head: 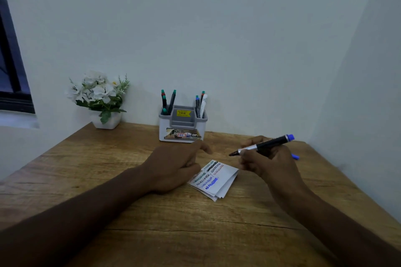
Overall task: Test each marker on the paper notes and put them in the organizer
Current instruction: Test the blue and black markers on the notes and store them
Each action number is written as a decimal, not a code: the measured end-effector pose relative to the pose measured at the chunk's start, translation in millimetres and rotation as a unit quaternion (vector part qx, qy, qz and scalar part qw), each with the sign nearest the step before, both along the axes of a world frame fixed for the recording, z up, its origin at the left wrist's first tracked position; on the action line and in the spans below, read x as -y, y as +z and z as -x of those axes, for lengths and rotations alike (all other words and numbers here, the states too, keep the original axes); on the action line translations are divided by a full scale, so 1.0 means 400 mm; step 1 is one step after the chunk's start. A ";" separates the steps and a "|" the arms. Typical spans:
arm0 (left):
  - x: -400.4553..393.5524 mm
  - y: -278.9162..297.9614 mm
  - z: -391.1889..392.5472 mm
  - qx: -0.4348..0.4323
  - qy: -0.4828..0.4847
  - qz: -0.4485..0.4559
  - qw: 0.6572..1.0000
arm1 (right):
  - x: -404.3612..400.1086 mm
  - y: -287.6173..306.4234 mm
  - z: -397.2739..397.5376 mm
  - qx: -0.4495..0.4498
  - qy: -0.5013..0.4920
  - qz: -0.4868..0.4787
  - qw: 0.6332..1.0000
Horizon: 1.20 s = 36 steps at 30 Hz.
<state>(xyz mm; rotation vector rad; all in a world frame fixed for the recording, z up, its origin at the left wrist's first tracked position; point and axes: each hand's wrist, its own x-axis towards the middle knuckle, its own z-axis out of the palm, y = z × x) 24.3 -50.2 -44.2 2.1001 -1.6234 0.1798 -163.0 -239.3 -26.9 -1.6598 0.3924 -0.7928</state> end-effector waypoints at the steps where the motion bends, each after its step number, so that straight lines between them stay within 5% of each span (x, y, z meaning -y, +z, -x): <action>1: 0.001 0.003 0.005 -0.015 0.000 0.011 1.000 | 0.001 0.002 -0.001 0.015 0.002 -0.027 1.000; 8: 0.005 0.011 0.018 -0.152 -0.069 -0.001 0.986 | -0.007 0.023 -0.005 0.082 0.058 -0.171 0.980; 26: 0.017 0.011 0.048 -0.138 -0.048 0.075 0.986 | -0.030 -0.004 0.005 0.035 0.065 0.036 0.997; 36: 0.012 0.020 0.043 -0.039 -0.080 0.079 0.993 | -0.039 0.010 0.014 -0.028 0.079 0.113 0.990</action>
